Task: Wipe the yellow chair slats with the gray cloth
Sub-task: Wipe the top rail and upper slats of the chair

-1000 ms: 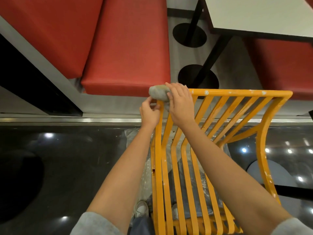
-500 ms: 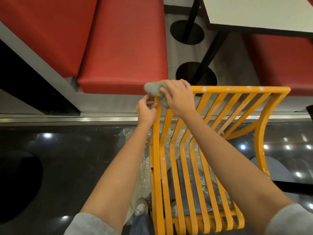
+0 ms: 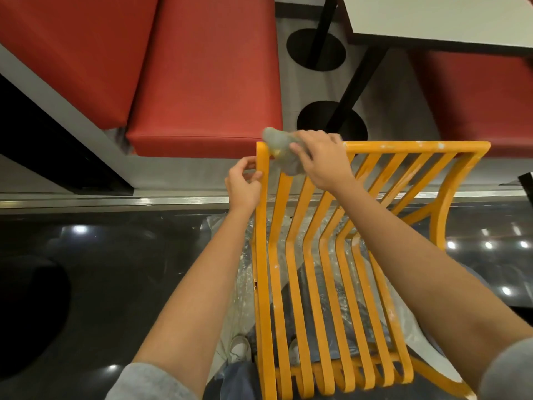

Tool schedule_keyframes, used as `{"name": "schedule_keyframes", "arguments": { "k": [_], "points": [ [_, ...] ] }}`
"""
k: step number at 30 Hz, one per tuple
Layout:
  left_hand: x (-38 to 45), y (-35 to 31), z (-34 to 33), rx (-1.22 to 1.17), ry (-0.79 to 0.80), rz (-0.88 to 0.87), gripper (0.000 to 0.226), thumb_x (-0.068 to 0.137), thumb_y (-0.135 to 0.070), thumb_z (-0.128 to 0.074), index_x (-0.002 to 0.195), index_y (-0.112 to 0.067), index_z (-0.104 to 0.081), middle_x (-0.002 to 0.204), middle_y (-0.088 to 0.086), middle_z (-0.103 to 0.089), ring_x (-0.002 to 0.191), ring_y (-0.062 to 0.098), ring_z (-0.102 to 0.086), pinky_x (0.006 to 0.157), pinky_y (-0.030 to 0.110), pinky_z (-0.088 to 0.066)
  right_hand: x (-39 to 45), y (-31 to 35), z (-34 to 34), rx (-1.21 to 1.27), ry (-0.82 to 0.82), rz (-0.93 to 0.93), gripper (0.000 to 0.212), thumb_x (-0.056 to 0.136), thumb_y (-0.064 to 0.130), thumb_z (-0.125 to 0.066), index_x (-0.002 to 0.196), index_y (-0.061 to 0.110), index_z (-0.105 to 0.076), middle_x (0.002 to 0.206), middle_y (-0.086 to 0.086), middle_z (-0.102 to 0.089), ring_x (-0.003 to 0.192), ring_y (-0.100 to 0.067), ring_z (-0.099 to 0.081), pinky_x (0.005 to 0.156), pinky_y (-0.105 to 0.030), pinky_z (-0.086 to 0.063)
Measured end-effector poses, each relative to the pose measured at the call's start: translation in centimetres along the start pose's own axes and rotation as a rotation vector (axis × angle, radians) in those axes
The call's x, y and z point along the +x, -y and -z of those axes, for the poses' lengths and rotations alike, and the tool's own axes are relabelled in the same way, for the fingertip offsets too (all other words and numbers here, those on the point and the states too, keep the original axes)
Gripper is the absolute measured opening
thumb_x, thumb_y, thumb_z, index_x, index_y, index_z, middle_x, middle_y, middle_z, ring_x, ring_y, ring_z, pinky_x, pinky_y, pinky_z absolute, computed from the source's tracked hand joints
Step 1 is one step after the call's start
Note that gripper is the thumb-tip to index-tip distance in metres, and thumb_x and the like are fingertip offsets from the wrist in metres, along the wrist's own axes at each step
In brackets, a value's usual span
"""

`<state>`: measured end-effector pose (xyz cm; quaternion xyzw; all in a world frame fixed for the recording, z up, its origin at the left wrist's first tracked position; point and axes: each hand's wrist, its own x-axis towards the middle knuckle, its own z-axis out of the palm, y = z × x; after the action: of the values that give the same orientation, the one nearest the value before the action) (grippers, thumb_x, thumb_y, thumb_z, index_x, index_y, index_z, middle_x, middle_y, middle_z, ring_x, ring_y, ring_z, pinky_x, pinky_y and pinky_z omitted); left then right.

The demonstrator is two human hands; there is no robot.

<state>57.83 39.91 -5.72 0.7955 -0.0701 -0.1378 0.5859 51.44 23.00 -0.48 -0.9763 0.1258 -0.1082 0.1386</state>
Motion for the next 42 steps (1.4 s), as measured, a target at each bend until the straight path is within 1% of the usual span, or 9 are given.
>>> {"name": "schedule_keyframes", "arguments": {
  "k": [5,7,9,12,16,22,30,37,42],
  "points": [
    [-0.2,-0.1,-0.2,-0.007,-0.017,0.009,0.027,0.091,0.003,-0.058,0.112,-0.012,-0.066,0.101,-0.001,-0.066,0.095,0.012,-0.061,0.083,0.024,-0.053,2.3,0.6,0.2,-0.207,-0.015,-0.341,0.056,0.102,0.044,-0.026,0.061,0.014,-0.051,0.062,-0.001,-0.055,0.072,-0.026,-0.057,0.096,-0.045,-0.035],
    [-0.1,0.0,-0.2,-0.001,-0.023,0.001,0.026,0.09,0.003,-0.059,0.111,-0.01,-0.067,0.101,0.0,-0.067,0.095,0.014,-0.063,0.083,0.027,-0.054,3.5,3.2,-0.9,-0.144,0.015,-0.255,0.059,0.104,0.051,-0.03,0.071,0.01,-0.058,0.075,-0.006,-0.062,0.076,-0.028,-0.057,0.093,-0.043,-0.038],
    [0.0,0.1,-0.1,0.01,-0.026,-0.011,0.026,0.088,0.003,-0.059,0.11,-0.007,-0.067,0.099,0.001,-0.067,0.092,0.014,-0.062,0.082,0.026,-0.053,3.1,5.1,-2.3,-0.081,-0.003,-0.053,0.047,0.106,0.047,-0.032,0.112,0.016,-0.067,0.096,-0.006,-0.069,0.089,-0.029,-0.063,0.089,-0.044,-0.04],
    [0.2,0.1,0.1,0.035,-0.02,-0.019,0.026,0.087,0.003,-0.06,0.109,-0.008,-0.067,0.097,0.0,-0.067,0.089,0.013,-0.063,0.082,0.024,-0.053,1.3,3.6,-2.7,-0.207,-0.072,0.225,0.044,0.107,0.042,-0.028,0.147,0.034,-0.044,0.101,0.001,-0.063,0.089,-0.023,-0.058,0.084,-0.039,-0.041],
    [0.2,0.2,-0.1,0.016,-0.007,-0.002,0.027,0.088,0.003,-0.059,0.108,-0.013,-0.068,0.1,0.001,-0.07,0.095,0.016,-0.066,0.088,0.034,-0.057,-1.3,-2.5,-0.7,-0.287,-0.139,0.098,0.041,0.107,0.037,-0.025,0.14,0.03,-0.048,0.106,0.003,-0.061,0.096,-0.022,-0.055,0.093,-0.038,-0.038],
    [0.0,0.3,-0.4,-0.013,-0.036,0.028,0.03,0.09,0.003,-0.059,0.113,-0.013,-0.067,0.102,0.0,-0.069,0.098,0.017,-0.065,0.088,0.033,-0.057,1.4,-1.3,-0.1,-0.19,-0.163,-0.32,0.058,0.105,0.048,-0.027,0.074,0.017,-0.064,0.069,-0.004,-0.064,0.077,-0.029,-0.061,0.087,-0.044,-0.038],
    [-0.2,-0.3,0.0,-0.014,-0.013,0.005,0.027,0.09,0.004,-0.058,0.111,-0.011,-0.068,0.099,0.001,-0.068,0.092,0.013,-0.064,0.087,0.031,-0.056,0.9,1.6,-1.6,-0.177,-0.032,0.2,0.044,0.104,0.048,-0.028,0.133,0.027,-0.054,0.107,0.005,-0.064,0.096,-0.02,-0.059,0.088,-0.038,-0.039],
    [-0.4,-0.7,-0.1,0.041,-0.018,0.026,0.031,0.09,0.003,-0.059,0.117,-0.012,-0.064,0.106,0.001,-0.066,0.103,0.018,-0.063,0.096,0.041,-0.054,-1.1,-4.7,1.0,-0.247,-0.181,-0.247,0.037,0.106,0.033,-0.026,0.105,0.019,-0.061,0.094,-0.002,-0.064,0.093,-0.028,-0.059,0.095,-0.043,-0.036],
    [-1.1,-3.6,-1.4,0.387,-0.122,-0.4,0.065,0.085,0.002,-0.051,0.146,-0.016,-0.038,0.153,0.001,-0.036,0.144,0.018,-0.028,0.12,0.039,-0.018,-0.5,1.1,-1.9,-0.139,-0.097,0.113,0.041,0.103,0.04,-0.033,0.134,0.024,-0.054,0.123,0.001,-0.063,0.113,-0.023,-0.058,0.101,-0.041,-0.035]
  ]
}}
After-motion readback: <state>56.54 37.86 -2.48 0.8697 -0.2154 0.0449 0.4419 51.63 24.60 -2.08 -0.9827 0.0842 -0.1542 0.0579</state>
